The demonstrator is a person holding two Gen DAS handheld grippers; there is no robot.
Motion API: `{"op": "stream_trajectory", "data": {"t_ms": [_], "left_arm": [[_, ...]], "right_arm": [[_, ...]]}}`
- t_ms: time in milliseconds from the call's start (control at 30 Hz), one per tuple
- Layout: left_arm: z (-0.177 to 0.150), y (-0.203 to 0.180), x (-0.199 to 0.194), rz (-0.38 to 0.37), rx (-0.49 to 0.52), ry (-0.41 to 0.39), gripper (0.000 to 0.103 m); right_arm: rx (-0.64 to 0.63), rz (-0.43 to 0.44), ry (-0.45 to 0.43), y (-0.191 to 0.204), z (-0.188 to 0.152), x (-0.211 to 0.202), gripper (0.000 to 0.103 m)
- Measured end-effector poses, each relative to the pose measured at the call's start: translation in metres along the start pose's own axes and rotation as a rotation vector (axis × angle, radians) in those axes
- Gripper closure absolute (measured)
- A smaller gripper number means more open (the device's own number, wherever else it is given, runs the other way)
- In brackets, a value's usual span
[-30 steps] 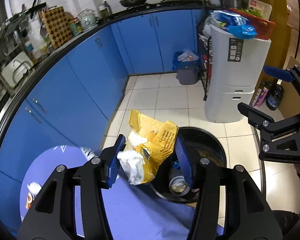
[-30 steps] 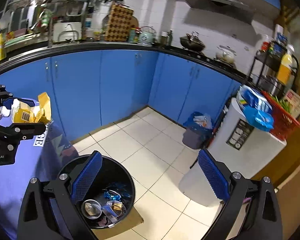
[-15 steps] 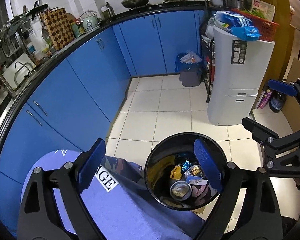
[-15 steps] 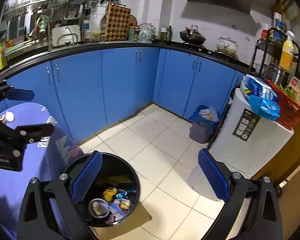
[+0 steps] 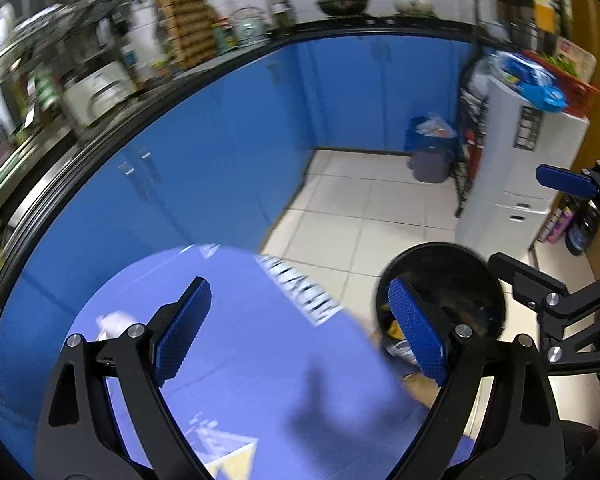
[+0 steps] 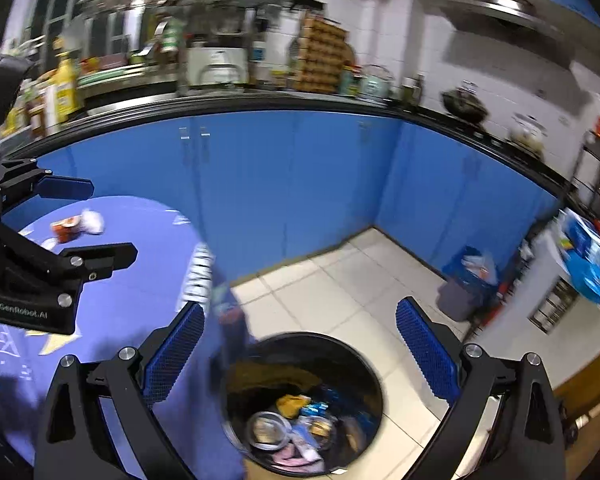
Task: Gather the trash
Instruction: 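Open both tools over the bin to drop the held items, then move both open tools back over the table toward the blister pack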
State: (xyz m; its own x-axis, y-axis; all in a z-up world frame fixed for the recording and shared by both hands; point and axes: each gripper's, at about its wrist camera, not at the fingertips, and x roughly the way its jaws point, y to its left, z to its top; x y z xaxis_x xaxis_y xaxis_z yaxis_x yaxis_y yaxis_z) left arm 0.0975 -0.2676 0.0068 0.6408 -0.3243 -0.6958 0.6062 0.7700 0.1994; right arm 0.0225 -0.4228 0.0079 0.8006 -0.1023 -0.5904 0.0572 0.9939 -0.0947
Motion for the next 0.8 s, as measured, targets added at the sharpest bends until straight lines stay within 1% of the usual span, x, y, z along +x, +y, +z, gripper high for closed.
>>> {"op": "stream_trajectory", "data": {"t_ms": [67,233,300,367,533,700,800], "left_arm": [[-0.016,0.027,-0.006,0.032,-0.045,0.004,0.012],[-0.059,0.093,-0.015,0.095,-0.160,0.034,0.012],[-0.079,0.122,-0.017,0.126,-0.208,0.052,0.012],[-0.097,0.142,-0.017,0.148,-0.245,0.066,0.012],[-0.147,0.200,-0.014,0.219,-0.352,0.122,0.012],[-0.193,0.247,-0.006,0.284,-0.439,0.168,0.012],[-0.214,0.271,0.003,0.283,-0.490,0.202,0.012]], "right_arm": [[-0.028,0.048,0.002,0.024,0.007,0.004,0.009],[-0.120,0.123,0.013,0.087,0.024,0.018,0.009],[-0.147,0.155,0.016,0.106,0.029,0.023,0.009],[-0.173,0.193,0.022,0.131,0.035,0.031,0.009],[-0.200,0.281,0.058,0.181,0.043,0.052,0.009],[-0.256,0.328,0.103,0.234,0.045,0.081,0.009],[-0.286,0.344,0.127,0.260,0.046,0.095,0.009]]}}
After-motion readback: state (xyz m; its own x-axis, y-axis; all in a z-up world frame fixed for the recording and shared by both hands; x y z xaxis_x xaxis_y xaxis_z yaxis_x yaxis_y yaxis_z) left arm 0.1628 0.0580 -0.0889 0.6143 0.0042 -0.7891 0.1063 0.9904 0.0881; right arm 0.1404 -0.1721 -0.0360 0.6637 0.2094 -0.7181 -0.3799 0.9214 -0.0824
